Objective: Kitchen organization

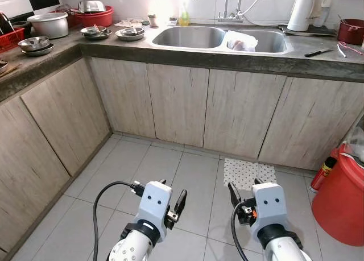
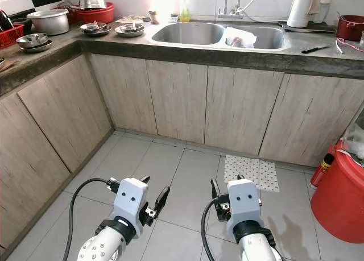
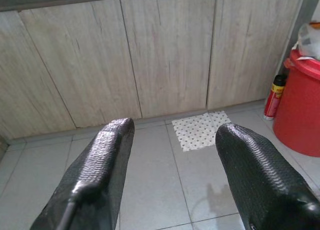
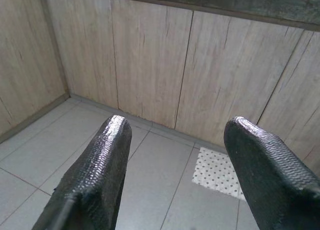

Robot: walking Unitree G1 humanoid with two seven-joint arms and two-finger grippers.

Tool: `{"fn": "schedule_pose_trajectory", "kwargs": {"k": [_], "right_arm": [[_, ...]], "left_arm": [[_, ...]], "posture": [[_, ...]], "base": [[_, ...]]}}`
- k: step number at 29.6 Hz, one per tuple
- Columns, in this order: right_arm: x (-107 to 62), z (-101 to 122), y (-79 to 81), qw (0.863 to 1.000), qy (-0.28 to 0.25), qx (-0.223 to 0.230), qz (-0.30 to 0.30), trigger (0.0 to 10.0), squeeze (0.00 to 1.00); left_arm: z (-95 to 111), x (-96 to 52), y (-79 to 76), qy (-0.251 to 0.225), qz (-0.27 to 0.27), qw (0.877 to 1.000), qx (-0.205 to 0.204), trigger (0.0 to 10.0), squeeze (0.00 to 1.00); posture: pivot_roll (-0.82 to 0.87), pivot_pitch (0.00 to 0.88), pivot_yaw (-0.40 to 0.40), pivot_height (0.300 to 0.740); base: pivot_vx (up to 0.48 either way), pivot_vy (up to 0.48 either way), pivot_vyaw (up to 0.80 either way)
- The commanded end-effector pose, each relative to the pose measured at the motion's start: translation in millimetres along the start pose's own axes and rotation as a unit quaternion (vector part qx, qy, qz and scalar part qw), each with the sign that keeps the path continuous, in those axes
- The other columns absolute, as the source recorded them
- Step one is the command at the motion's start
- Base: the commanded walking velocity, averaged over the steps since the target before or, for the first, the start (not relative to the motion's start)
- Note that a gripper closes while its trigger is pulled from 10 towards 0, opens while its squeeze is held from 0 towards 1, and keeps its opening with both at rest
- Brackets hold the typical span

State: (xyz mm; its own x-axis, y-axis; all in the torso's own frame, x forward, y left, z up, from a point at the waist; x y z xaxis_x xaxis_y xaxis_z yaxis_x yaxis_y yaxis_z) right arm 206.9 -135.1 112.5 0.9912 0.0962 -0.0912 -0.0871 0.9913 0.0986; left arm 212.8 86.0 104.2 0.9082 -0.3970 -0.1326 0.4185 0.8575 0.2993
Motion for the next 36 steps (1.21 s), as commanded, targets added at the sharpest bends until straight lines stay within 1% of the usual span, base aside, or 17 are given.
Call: {"fn": "schedule_pose_trajectory", "kwargs": {"k": [1,4,14,23,36], "right_arm": [[-1.5,0.4,0.1,1.000,-0.003,0.004,0.004,10.0,0.00],[-2.3,0.8,3.2,1.000,-0.006,0.003,0.013,10.0,0.00],[-3.4,-0.5,4.2,1.000,-0.005,0.005,0.019,10.0,0.00],[-1.8,-1.7,7.1,1.000,0.001,0.002,0.027,10.0,0.00],[1.0,-3.8,7.2,1.000,0.009,-0.005,0.029,10.0,0.00]], "left_arm": [[-2.4,-0.1,-2.5,0.005,-0.006,1.000,-0.005,10.0,0.00],[-3.2,-0.3,-3.6,0.006,-0.009,1.000,-0.004,10.0,0.00],[-4.1,-0.7,-6.2,0.007,-0.017,1.000,-0.003,10.0,0.00],[-4.4,0.6,-5.2,0.010,-0.017,1.000,-0.001,10.0,0.00],[-4.1,2.1,-3.9,0.010,-0.016,1.000,0.002,10.0,0.00]], "posture": [[0.01,0.000,-0.004,0.740],[0.01,0.000,0.000,0.740],[0.01,0.000,-0.002,0.740],[0.01,0.000,-0.002,0.740],[0.02,0.003,-0.004,0.740]], "base": [[0.000,0.000,0.00],[0.000,0.000,0.00],[0.000,0.000,0.00],[0.267,0.000,0.00],[0.324,0.000,0.00]]}}
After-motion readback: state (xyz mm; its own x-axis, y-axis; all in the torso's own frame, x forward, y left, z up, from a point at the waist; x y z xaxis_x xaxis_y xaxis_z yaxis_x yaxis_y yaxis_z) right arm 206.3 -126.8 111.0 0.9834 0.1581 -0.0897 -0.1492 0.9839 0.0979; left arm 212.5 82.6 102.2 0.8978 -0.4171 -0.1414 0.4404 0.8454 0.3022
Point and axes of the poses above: a point about 5 cm out from each wrist's last joint towards the gripper, its own x axis pointing out of the wrist towards the gripper, its own z axis along the axis of the wrist's last joint, y = z × x, the point moved 1 cm from there along x, pointing out of the wrist towards the gripper, and after that the axes turned 11 degrees about x, right-handed, at the moved point
